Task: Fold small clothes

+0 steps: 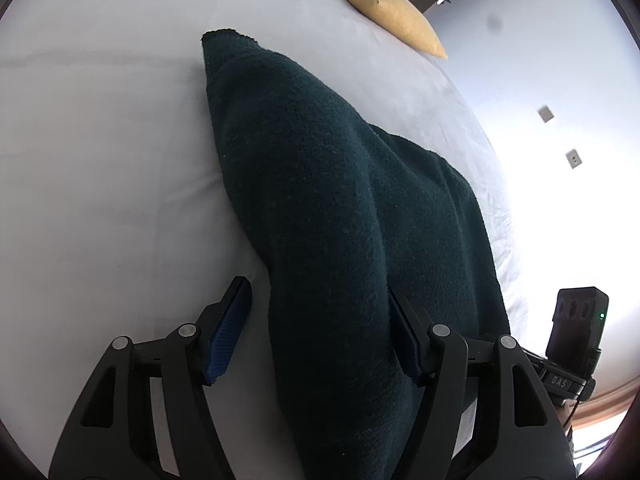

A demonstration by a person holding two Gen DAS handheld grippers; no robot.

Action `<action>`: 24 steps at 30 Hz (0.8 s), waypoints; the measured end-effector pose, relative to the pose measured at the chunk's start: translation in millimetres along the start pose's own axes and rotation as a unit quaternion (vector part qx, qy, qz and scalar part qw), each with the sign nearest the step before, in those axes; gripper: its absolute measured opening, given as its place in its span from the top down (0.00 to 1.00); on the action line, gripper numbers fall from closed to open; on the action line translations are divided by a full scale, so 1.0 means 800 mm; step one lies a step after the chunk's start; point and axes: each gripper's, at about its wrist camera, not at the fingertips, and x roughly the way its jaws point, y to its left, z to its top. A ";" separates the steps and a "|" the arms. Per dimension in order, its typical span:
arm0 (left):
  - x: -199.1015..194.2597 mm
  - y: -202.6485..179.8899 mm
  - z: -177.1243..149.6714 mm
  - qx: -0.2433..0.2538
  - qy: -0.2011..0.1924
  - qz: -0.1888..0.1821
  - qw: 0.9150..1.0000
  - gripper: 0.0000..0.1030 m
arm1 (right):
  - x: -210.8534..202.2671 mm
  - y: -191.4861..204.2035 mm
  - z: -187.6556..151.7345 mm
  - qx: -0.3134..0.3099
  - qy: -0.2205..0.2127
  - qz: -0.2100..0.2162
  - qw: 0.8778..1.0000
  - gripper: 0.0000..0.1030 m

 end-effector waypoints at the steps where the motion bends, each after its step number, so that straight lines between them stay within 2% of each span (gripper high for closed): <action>1: -0.001 -0.001 0.004 0.003 0.006 0.000 1.000 0.46 | 0.001 -0.004 0.001 0.020 0.006 0.012 1.000 0.66; 2: 0.009 -0.015 0.021 0.003 0.010 -0.006 1.000 0.55 | 0.001 -0.006 0.003 0.037 0.011 0.024 0.999 0.69; 4: 0.005 -0.021 0.032 0.004 0.018 -0.003 1.000 0.59 | -0.002 -0.007 0.004 0.062 0.014 0.045 0.997 0.76; 8: -0.018 -0.026 0.056 0.021 0.019 0.015 1.000 0.64 | -0.019 0.025 0.003 0.060 0.008 0.097 0.993 0.79; 11: -0.030 -0.022 0.067 0.028 0.012 0.030 0.999 0.64 | -0.012 0.044 -0.002 0.041 0.015 0.101 0.994 0.79; 12: -0.024 -0.015 0.066 0.026 0.027 0.031 0.999 0.63 | -0.004 0.040 -0.004 0.039 0.019 0.092 0.995 0.79; 14: -0.012 -0.007 0.054 0.023 0.041 0.036 0.998 0.56 | 0.019 0.018 -0.009 0.045 0.026 0.049 0.997 0.79; 15: -0.006 0.000 0.044 0.012 0.042 0.022 0.999 0.54 | 0.029 -0.004 -0.014 0.075 0.032 0.059 0.995 0.78; 16: -0.010 0.003 0.039 0.006 0.039 0.017 0.999 0.52 | 0.029 -0.021 -0.019 0.100 0.024 0.090 0.991 0.79; 17: -0.012 0.006 0.034 -0.005 0.030 0.009 0.999 0.51 | 0.026 -0.025 -0.020 0.099 0.018 0.097 0.990 0.79; 20: -0.018 0.017 0.024 -0.028 0.011 0.004 1.000 0.45 | 0.022 -0.008 -0.020 0.056 0.016 0.071 0.996 0.71; 21: -0.022 0.018 0.024 -0.033 0.007 0.001 0.999 0.45 | 0.019 -0.003 -0.019 0.044 0.014 0.062 0.997 0.65; 22: -0.025 0.017 0.026 -0.033 0.004 0.002 0.999 0.45 | 0.018 0.006 -0.016 0.032 0.012 0.049 0.998 0.58; 24: -0.044 0.013 0.020 -0.018 -0.012 0.018 1.000 0.45 | 0.006 0.014 -0.016 0.000 -0.006 0.015 1.000 0.51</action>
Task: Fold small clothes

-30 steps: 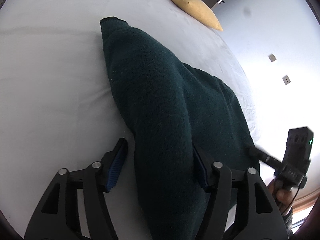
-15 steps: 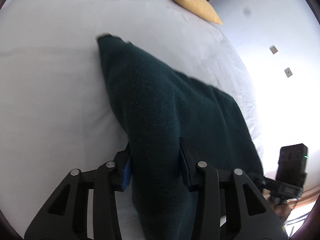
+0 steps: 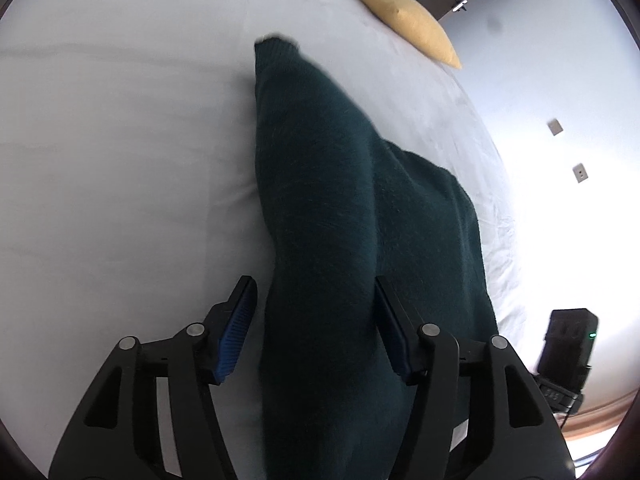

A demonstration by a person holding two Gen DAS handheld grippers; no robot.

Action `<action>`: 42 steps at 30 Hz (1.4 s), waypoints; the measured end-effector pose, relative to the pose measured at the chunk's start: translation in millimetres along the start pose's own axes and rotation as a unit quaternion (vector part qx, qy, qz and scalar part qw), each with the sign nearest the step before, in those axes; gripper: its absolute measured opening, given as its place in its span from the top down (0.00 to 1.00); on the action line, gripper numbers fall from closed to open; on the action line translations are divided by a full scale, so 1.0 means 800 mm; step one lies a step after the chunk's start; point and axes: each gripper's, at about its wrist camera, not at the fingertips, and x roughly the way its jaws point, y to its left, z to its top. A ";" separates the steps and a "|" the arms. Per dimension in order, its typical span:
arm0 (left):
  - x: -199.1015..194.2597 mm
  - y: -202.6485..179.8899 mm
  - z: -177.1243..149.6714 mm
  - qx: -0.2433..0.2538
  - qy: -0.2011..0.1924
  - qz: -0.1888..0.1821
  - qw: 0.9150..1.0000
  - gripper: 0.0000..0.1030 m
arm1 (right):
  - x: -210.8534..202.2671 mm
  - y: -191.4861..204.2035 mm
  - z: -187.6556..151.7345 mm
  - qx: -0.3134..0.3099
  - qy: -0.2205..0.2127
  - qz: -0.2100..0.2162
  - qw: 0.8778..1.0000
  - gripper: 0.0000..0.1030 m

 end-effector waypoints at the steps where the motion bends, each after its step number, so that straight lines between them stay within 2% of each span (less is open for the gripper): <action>1: -0.010 0.000 -0.003 0.010 -0.012 0.009 1.000 0.45 | -0.009 0.002 -0.002 -0.010 -0.012 -0.015 1.000 0.47; 3: -0.043 -0.017 -0.015 0.045 -0.062 0.053 0.996 0.44 | -0.024 0.002 -0.003 -0.019 -0.031 -0.035 0.999 0.45; 5: -0.077 -0.036 -0.027 0.076 -0.110 0.079 0.988 0.35 | -0.046 0.007 -0.010 -0.033 -0.060 -0.060 0.996 0.45; 6: -0.098 -0.049 -0.039 0.096 -0.149 0.100 0.979 0.31 | -0.057 0.012 -0.012 -0.045 -0.078 -0.072 0.993 0.45; 8: -0.132 -0.078 -0.065 0.131 -0.212 0.133 0.959 0.13 | -0.078 0.034 -0.014 -0.077 -0.119 -0.098 0.985 0.42; 10: -0.155 -0.098 -0.085 0.148 -0.245 0.138 0.948 0.01 | -0.106 0.061 -0.018 -0.115 -0.170 -0.120 0.971 0.28; 11: -0.166 -0.110 -0.095 0.158 -0.255 0.138 0.944 0.01 | -0.125 0.083 -0.023 -0.143 -0.209 -0.132 0.958 0.24; 13: -0.186 -0.137 -0.116 0.176 -0.266 0.137 0.938 0.01 | -0.153 0.111 -0.035 -0.182 -0.267 -0.138 0.936 0.02; 16: -0.214 -0.174 -0.163 0.166 -0.286 0.171 0.928 0.01 | -0.184 0.142 -0.049 -0.226 -0.337 -0.134 0.904 0.00; 18: -0.238 -0.185 -0.183 0.151 -0.312 0.203 0.916 0.00 | -0.195 0.156 -0.056 -0.243 -0.359 -0.140 0.890 0.00; 19: -0.246 -0.185 -0.192 0.150 -0.314 0.201 0.916 0.00 | -0.199 0.164 -0.060 -0.251 -0.363 -0.144 0.886 0.00; 22: -0.254 -0.186 -0.201 0.146 -0.308 0.194 0.920 0.00 | -0.207 0.176 -0.065 -0.261 -0.362 -0.144 0.883 0.00; 25: -0.257 -0.183 -0.212 0.137 -0.289 0.196 0.927 0.00 | -0.212 0.180 -0.064 -0.246 -0.342 -0.153 0.894 0.00; 26: -0.256 -0.180 -0.212 0.136 -0.285 0.197 0.928 0.00 | -0.210 0.179 -0.064 -0.234 -0.327 -0.161 0.901 0.00; 29: -0.252 -0.177 -0.222 0.130 -0.270 0.199 0.933 0.00 | -0.197 0.172 -0.069 -0.211 -0.296 -0.189 0.912 0.00; 34: -0.214 -0.155 -0.206 0.119 -0.244 0.201 0.941 0.00 | -0.178 0.157 -0.083 -0.181 -0.256 -0.221 0.924 0.00; 42: -0.191 -0.142 -0.199 0.104 -0.224 0.192 0.950 0.00 | -0.168 0.151 -0.100 -0.171 -0.239 -0.232 0.927 0.00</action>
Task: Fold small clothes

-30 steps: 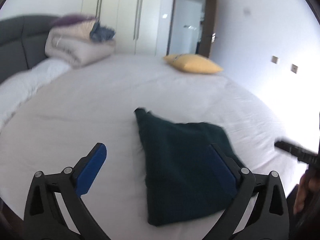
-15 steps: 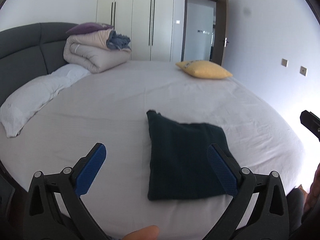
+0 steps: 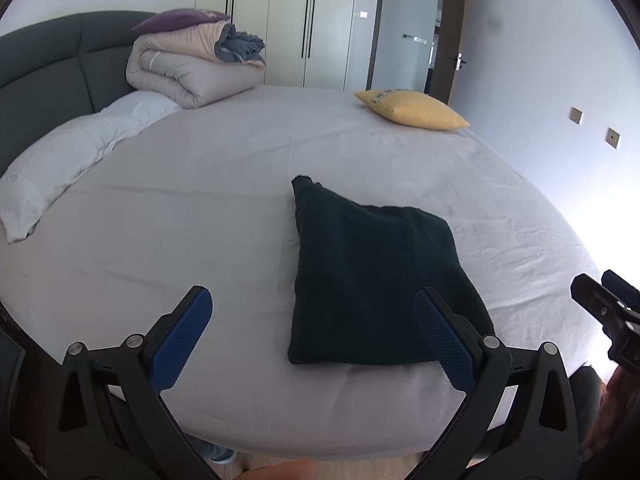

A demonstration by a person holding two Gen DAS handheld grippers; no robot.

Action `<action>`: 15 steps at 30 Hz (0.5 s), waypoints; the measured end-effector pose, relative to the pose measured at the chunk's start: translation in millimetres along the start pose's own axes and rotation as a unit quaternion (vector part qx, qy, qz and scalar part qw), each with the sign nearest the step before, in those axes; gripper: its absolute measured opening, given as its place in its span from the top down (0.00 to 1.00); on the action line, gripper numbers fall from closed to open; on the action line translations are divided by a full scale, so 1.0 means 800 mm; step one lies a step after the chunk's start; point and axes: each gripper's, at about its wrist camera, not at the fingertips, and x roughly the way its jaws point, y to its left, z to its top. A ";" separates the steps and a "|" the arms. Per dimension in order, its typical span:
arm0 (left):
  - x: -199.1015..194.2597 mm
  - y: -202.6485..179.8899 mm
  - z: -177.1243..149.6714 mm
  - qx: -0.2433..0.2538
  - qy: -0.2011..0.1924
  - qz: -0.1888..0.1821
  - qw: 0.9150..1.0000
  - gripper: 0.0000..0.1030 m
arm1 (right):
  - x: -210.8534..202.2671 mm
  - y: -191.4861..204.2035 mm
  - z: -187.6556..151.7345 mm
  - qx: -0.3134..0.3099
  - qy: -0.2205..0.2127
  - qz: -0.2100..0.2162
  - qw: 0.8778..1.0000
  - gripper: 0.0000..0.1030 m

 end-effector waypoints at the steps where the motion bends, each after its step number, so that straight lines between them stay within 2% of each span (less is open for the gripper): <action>1: 0.001 0.000 0.000 0.000 0.002 0.000 1.000 0.00 | -0.001 0.002 -0.002 -0.001 0.001 0.000 1.000 0.00; 15: 0.014 -0.007 -0.010 0.004 0.014 -0.001 1.000 0.00 | 0.004 0.017 -0.015 -0.023 0.011 -0.003 1.000 0.00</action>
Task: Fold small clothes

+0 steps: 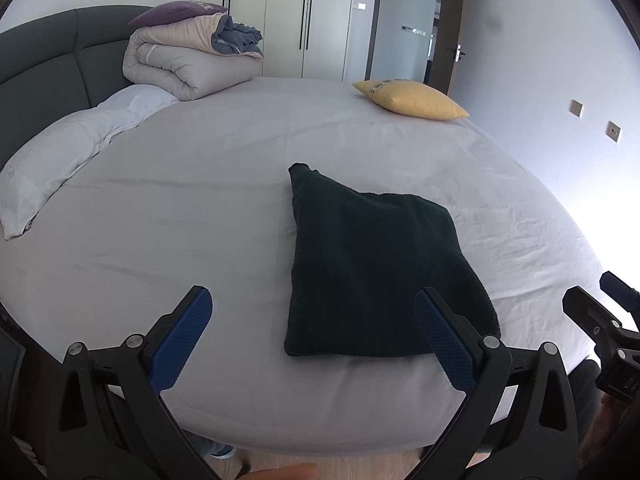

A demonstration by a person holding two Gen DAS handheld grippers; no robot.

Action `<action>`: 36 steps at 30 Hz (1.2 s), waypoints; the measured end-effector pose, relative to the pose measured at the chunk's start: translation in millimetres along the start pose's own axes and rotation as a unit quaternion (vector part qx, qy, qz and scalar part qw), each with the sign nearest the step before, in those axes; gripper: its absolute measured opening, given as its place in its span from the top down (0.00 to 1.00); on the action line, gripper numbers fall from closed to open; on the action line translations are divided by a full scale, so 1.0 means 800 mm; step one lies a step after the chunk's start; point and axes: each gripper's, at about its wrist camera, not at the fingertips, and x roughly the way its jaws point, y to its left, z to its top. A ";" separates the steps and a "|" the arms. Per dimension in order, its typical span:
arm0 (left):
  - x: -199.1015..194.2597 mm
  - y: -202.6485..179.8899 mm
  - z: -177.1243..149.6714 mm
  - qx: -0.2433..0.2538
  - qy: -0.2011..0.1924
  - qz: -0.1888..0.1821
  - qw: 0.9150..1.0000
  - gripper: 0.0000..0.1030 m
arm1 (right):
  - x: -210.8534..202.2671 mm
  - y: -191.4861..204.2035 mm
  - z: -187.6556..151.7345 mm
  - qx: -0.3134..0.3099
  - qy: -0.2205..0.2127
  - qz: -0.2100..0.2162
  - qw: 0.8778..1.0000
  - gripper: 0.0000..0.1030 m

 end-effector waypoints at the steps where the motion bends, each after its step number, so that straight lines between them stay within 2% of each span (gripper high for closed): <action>1: 0.001 0.000 -0.001 0.000 0.001 0.000 1.000 0.00 | 0.001 0.001 0.000 0.000 0.001 0.000 1.000 0.00; 36: 0.023 0.001 -0.010 -0.005 0.017 0.002 1.000 0.00 | 0.016 0.006 -0.010 -0.001 0.019 0.004 1.000 0.00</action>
